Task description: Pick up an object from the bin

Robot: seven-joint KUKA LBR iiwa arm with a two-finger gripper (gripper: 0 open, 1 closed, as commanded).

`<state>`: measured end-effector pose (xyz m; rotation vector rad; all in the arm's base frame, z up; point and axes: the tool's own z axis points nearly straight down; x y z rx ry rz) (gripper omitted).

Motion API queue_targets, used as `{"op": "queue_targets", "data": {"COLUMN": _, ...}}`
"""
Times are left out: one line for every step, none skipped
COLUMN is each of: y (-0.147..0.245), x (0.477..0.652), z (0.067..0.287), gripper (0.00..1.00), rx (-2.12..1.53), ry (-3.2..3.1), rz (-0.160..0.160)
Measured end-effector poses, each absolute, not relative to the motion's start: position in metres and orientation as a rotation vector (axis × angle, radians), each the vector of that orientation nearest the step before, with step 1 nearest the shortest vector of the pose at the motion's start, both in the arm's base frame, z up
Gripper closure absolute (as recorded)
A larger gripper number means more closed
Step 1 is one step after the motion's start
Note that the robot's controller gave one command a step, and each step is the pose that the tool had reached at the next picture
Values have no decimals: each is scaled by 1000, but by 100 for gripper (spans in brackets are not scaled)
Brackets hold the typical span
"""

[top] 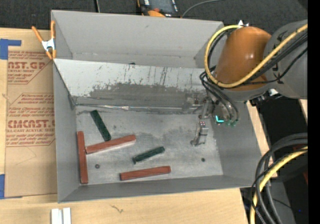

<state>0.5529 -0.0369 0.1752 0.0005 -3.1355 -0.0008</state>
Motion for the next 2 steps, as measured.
{"op": "queue_targets", "data": {"y": 15, "x": 524, "z": 67, "gripper": 0, "rx": 374, "ry": -3114, "rz": -3}}
{"op": "queue_targets", "data": {"y": 82, "x": 514, "z": 69, "gripper": 0, "rx": 515, "ry": -3099, "rz": -4}}
